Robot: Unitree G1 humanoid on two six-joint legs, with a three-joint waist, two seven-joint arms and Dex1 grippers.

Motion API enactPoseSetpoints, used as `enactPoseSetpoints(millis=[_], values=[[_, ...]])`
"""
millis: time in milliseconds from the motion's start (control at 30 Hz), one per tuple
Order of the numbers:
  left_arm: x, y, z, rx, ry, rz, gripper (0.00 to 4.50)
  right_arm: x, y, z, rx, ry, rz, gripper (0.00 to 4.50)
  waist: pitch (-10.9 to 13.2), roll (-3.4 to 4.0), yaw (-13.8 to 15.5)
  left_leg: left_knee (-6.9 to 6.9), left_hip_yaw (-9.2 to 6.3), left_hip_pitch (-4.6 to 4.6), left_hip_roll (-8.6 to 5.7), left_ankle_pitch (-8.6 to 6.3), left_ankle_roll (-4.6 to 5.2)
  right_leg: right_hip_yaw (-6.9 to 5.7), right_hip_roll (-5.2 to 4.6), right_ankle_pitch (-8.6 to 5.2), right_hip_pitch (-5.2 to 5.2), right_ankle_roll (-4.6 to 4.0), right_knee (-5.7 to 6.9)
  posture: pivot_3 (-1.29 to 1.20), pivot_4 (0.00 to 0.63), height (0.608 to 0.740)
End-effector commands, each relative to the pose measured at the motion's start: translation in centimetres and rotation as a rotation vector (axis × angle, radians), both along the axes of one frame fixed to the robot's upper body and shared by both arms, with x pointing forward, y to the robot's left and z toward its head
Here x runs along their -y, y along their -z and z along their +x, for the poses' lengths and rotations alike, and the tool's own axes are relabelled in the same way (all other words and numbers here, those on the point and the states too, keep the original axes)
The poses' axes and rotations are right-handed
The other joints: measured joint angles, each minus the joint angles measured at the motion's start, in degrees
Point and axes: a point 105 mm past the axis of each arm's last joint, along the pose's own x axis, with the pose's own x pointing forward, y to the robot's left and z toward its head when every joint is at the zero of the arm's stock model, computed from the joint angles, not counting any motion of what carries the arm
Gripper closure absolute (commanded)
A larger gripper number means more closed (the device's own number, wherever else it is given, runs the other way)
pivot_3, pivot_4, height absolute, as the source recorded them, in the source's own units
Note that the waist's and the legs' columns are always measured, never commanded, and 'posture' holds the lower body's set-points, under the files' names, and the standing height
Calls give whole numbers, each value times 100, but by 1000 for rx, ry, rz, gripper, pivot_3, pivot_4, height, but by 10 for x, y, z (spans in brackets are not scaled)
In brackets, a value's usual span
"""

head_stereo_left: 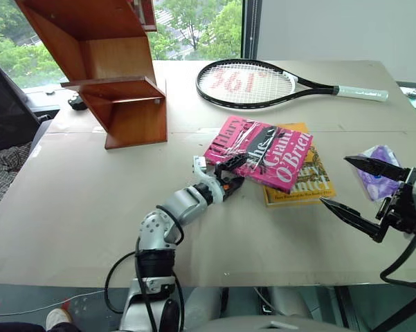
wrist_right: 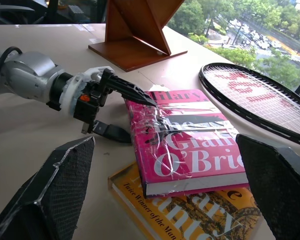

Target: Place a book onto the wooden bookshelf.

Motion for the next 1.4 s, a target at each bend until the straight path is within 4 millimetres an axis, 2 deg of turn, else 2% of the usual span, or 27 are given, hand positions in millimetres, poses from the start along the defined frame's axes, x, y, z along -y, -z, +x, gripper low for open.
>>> enactPoseSetpoints(millis=[33, 200, 233, 300, 400, 467, 500, 533, 567, 733, 900, 1033, 1133, 1300, 1400], values=[[6, 5, 11, -41, -51, -63, 0, -1, -11, -7, 52, 11, -23, 13, -3, -1, 34, 0, 0, 1, 0, 0, 0, 0, 0, 0, 1, 0, 0, 0, 150, 740], [16, 15, 19, -28, -68, -105, 0, -1, -9, -8, 38, 30, 18, 13, -33, 17, 120, 1, 1, 7, 0, 0, 0, -1, 1, 0, 12, 1, -1, 0, 150, 740], [17, 18, 22, -34, -80, -113, 247, -1, -8, -8, 35, 34, 24, 2, -36, 22, 139, 5, -1, 12, 0, 0, 0, -4, 1, 0, 19, 2, -2, 0, 150, 740], [19, 20, 27, -40, -101, -155, 833, 0, -7, -9, 30, 46, 40, 0, -40, 29, 164, 5, -6, 38, -1, 1, 0, -10, 0, -1, 55, 5, -15, 0, 150, 740], [18, 25, 34, -33, -125, -162, 2037, 1, -5, -10, 24, 53, 48, 0, -40, 27, 178, 2, -8, 76, -1, 0, 0, -11, -1, -2, 103, 9, -25, 0, 150, 740], [16, 31, 38, -42, -142, -159, 3024, 1, -3, -11, 20, 53, 44, 0, -45, 35, 175, -2, -3, 96, -1, 0, 0, -8, -2, -14, 122, 32, -27, 0, 150, 740], [17, 31, 38, -34, -138, -158, 3231, 1, -3, -11, 18, 53, 44, 0, -45, 37, 173, -2, -3, 100, -1, 1, -1, -8, -1, -14, 124, 36, -27, 0, 150, 740], [17, 31, 38, -25, -132, -154, 3775, 1, -2, -11, 17, 53, 44, 0, -47, 39, 172, -3, -3, 102, 0, 2, -4, -7, -1, -13, 126, 39, -26, 0, 150, 740], [17, 31, 38, -21, -129, -152, 4048, 1, -2, -11, 17, 53, 44, 0, -48, 41, 167, -3, -5, 105, 0, 5, -8, -8, 0, -12, 128, 41, -25, 0, 150, 740], [10, 19, 38, 57, -119, -142, 4053, 2, 0, -9, 19, 54, 46, 0, -49, 42, 164, -4, -7, 109, 1, 9, -14, -8, 0, -9, 130, 45, -23, 0, 150, 740], [1, -11, 29, 178, -98, -132, 4054, 1, 2, -8, 18, 50, 46, 0, -40, 31, 103, -7, -10, 99, 2, 8, -13, -8, 1, -9, 118, 46, -25, 0, 150, 740], [-14, -61, 13, 412, -83, -63, 4054, -1, 3, -6, 21, 38, 53, 0, 0, -26, 34, -12, -9, 85, 14, 8, -14, -3, 16, 3, 95, 23, -27, 0, 150, 740], [-25, -92, 2, 587, -78, 26, 4054, -3, 3, -5, 22, 28, 58, 0, 4, -34, 12, -19, -11, 46, 15, 7, -16, -2, 18, 7, 52, 18, -29, 0, 150, 740], [-38, -136, -9, 844, -70, 196, 4054, -4, 3, -2, 28, 16, 69, 0, 7, -38, 18, -14, -11, -6, 12, 7, -15, -6, 17, 9, 6, 15, -35, 0, 150, 740], [-43, -153, -13, 998, -51, 350, 4054, -5, 1, 1, 38, 6, 81, 0, 8, -39, 12, -15, -11, -6, 9, 7, -15, -6, 14, 9, 4, 14, -33, 0, 150, 740]])
